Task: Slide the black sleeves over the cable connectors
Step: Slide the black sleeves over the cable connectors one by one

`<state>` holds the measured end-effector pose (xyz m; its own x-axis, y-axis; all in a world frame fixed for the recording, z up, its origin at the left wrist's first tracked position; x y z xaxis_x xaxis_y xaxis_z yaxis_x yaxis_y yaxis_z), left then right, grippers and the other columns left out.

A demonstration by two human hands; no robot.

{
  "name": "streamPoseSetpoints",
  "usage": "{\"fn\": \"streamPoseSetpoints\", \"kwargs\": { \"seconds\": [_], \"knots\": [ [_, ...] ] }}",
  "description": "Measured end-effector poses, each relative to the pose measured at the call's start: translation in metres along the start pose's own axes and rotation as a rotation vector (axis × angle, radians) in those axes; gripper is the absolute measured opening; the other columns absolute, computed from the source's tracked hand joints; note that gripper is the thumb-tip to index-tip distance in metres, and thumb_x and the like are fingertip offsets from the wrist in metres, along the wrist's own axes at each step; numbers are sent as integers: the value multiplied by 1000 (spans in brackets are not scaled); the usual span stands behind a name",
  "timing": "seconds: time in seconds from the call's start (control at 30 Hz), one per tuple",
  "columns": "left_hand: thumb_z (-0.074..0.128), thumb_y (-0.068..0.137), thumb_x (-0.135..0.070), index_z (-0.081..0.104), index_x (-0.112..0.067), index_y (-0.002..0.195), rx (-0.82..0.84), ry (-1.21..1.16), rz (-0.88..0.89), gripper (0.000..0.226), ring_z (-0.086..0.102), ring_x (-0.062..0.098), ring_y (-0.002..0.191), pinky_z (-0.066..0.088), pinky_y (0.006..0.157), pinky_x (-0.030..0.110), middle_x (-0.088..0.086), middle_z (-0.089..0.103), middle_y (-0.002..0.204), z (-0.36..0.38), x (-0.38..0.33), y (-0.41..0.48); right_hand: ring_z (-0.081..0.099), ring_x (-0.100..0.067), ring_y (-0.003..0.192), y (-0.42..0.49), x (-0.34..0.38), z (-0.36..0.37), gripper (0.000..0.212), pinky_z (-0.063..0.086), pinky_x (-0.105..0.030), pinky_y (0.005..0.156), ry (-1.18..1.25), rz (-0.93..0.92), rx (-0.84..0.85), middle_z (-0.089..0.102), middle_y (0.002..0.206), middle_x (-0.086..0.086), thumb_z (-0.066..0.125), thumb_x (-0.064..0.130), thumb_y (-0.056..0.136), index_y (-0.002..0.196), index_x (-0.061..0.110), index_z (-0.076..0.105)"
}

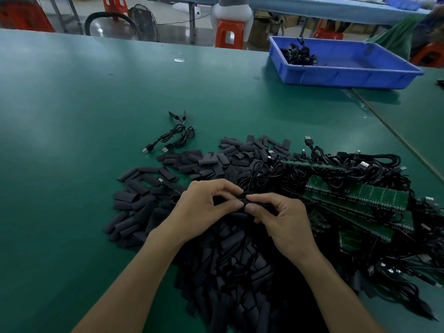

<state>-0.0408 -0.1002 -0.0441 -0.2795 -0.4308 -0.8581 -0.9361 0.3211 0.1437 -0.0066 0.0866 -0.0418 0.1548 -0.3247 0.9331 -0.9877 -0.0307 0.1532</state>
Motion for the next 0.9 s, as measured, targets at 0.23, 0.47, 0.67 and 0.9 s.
{"fn": "streamPoseSetpoints", "kwargs": {
  "seconds": [0.23, 0.47, 0.67, 0.9],
  "knots": [
    [71, 88, -50, 77, -34, 87, -142, 280, 86, 17, 57, 3, 75, 41, 72, 29, -17, 62, 70, -3, -6, 0, 64, -6, 55, -2, -2, -1, 16, 45, -13, 51, 22, -14, -73, 72, 70, 12, 73, 16, 89, 93, 32, 74],
    [71, 89, -41, 78, -28, 82, -76, 222, 41, 17, 60, 8, 71, 40, 71, 23, -10, 68, 70, 1, -4, 0, 65, -3, 57, -1, -2, 0, 22, 47, -12, 55, 26, 0, -38, 73, 72, 16, 78, 15, 85, 94, 36, 74],
    [67, 96, -29, 79, -21, 91, 22, 166, 66, 15, 68, 17, 72, 51, 76, 36, -4, 74, 74, 3, -5, 0, 61, 0, 52, -1, -1, 0, 20, 44, -9, 53, -11, -24, -44, 70, 67, 20, 75, 13, 88, 95, 32, 74],
    [70, 94, -27, 78, -24, 89, 16, 139, 63, 10, 67, 11, 70, 50, 74, 29, -10, 74, 75, 4, -4, -1, 64, -4, 57, 0, -2, -1, 16, 45, -11, 54, 6, -9, -33, 73, 70, 10, 76, 14, 88, 93, 29, 76]
  ]
}}
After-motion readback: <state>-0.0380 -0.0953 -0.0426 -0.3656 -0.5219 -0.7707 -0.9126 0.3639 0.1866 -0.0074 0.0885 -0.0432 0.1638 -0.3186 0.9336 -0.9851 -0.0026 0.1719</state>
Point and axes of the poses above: each hand's wrist, its own y-axis towards the middle knuckle, its own z-axis out of the palm, x = y × z, the point moved 3 cm from there along y, towards the middle knuckle
